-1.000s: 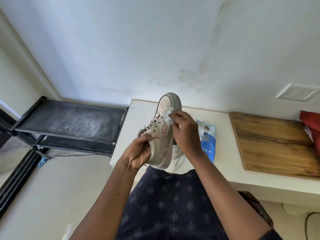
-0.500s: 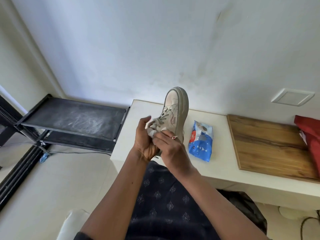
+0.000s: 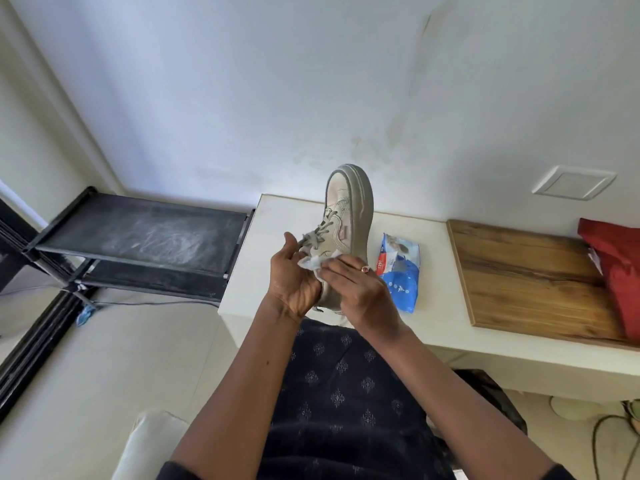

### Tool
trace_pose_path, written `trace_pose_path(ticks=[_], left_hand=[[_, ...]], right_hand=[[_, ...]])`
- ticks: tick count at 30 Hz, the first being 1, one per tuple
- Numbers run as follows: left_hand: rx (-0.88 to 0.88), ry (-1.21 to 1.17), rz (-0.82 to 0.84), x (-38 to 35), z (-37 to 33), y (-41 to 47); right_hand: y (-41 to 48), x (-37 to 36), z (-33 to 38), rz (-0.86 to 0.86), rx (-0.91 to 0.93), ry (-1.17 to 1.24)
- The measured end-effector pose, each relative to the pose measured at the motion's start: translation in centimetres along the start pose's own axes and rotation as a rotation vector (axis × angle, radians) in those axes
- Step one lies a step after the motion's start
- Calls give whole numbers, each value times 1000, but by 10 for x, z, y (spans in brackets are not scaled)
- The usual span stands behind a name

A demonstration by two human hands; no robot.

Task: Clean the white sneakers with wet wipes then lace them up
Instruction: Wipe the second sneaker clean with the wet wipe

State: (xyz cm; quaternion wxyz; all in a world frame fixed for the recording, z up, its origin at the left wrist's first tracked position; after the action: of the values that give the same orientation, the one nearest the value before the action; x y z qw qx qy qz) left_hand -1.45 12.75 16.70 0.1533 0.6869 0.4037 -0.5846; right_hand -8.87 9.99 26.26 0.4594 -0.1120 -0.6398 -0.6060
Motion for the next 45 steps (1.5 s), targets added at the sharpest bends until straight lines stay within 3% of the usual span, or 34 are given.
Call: trace_pose_path(ticks=[6, 14, 19, 23, 28, 35, 40, 45], left_hand=[[-23, 44, -25, 2, 3, -1], [55, -17, -9, 1, 4, -2], [79, 59, 78, -5, 13, 5], [-4, 32, -30, 3, -2, 6], [12, 4, -28, -3, -7, 2], [31, 48, -51, -8, -4, -1], [60, -37, -28, -8, -6, -2], [52, 52, -30, -13, -1, -4]], right_hand=[[27, -16, -12, 99, -105, -58], [4, 0, -1, 26, 16, 17], [32, -9, -21, 22, -169, -127], [23, -10, -19, -1, -163, -43], [15, -7, -12, 15, -108, 14], [30, -16, -15, 24, -212, -33], [22, -6, -22, -84, -295, -9], [14, -21, -30, -23, -339, -137]])
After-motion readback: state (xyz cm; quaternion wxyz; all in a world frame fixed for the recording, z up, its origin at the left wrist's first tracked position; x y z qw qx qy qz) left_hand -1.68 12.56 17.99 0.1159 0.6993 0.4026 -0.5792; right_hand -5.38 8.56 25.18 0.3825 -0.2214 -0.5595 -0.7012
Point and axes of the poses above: each hand's wrist, its own y-axis towards the middle knuckle, its own x-axis out of the back of the hand, z = x × y, the point moved 9 cm from there along y, towards the middle knuckle, and after that the axes turned 1 degree about -z, right-handed, at the moved point
